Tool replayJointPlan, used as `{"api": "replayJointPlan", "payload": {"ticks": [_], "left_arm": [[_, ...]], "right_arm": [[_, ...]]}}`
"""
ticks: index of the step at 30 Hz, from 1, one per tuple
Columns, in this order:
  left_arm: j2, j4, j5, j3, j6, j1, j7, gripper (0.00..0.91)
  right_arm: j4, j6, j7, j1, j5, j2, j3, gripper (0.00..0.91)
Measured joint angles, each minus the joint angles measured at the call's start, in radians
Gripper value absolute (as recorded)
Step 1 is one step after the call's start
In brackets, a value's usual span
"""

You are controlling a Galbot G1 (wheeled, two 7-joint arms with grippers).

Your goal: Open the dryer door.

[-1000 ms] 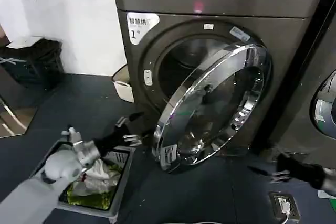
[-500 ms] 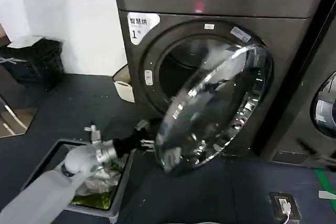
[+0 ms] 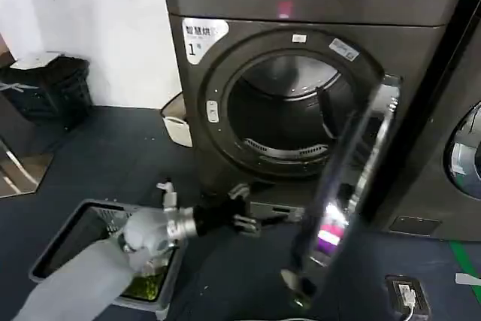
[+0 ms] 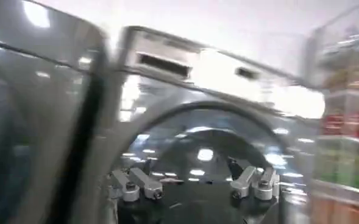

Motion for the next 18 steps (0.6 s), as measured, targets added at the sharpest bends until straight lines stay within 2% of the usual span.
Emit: {"api": "replayJointPlan", "payload": {"ticks": [3,10,13,18], "left_arm": [[-0.027,0.009,0.002,0.067,-0.004,-0.043,-0.018,0.907],[-0.128,0.066,0.016,0.205,-0.014,-0.151,-0.031,0.907],[-0.178,0.099,0.015,0.248,-0.017,-0.194,-0.037,0.907],[-0.260,0.166,0.015,0.303,-0.027,-0.249,-0.045,0.907]], "right_arm": [[0.003,-0.018,0.059,-0.016,-0.017,-0.008,0.046,0.907],[-0.009,-0.032,0.143,-0.059,-0.116,-0.015,0.171,0.907],[-0.024,-0.047,0.166,-0.071,-0.121,-0.028,0.229,0.907],[-0.064,-0.031,0.202,-0.091,-0.120,-0.049,0.328,0.907]]}}
